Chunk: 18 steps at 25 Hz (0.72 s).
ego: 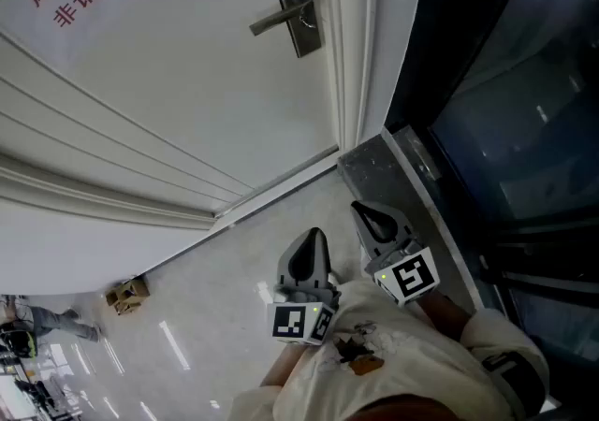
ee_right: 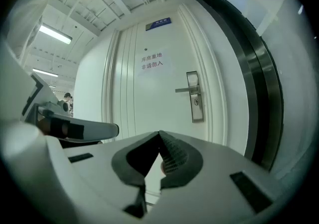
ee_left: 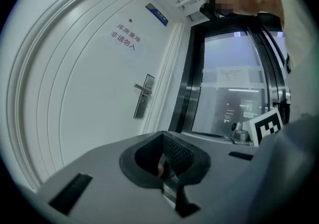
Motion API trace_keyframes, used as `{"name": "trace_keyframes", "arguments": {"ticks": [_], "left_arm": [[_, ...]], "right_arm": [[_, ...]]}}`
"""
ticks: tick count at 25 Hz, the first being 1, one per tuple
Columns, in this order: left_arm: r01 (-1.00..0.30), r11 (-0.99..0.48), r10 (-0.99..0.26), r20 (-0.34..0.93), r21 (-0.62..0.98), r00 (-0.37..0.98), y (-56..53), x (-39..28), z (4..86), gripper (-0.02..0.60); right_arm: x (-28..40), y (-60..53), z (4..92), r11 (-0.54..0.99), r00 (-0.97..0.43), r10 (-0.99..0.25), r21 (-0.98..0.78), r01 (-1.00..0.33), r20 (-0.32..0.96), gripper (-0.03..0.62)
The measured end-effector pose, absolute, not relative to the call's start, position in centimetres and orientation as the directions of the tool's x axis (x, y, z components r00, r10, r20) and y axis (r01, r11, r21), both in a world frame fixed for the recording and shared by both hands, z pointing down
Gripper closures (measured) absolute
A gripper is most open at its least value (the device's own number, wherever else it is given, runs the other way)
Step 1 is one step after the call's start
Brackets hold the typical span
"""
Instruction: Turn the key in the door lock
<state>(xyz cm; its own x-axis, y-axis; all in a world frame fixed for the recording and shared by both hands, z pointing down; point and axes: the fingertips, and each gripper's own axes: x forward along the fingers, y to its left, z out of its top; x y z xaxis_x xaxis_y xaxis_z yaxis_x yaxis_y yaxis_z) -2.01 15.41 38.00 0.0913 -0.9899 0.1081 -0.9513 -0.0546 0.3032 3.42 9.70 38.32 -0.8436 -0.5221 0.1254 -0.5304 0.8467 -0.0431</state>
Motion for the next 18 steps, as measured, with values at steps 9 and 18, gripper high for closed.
{"name": "trace_keyframes", "arguments": {"ticks": [9,18], "left_arm": [[-0.960,-0.033,-0.989,0.127,0.279,0.071,11.3,-1.8,39.3,0.579],[-0.970,0.012,-0.992,0.122,0.241,0.018,7.9,-1.1,38.9,0.578]], "right_arm": [[3.7,6.0,39.0,0.866,-0.865,-0.488,-0.057,-0.496,0.119,0.588],[3.9,-0.3,38.4,0.888,-0.882,-0.460,0.060,-0.456,0.103,0.582]]}}
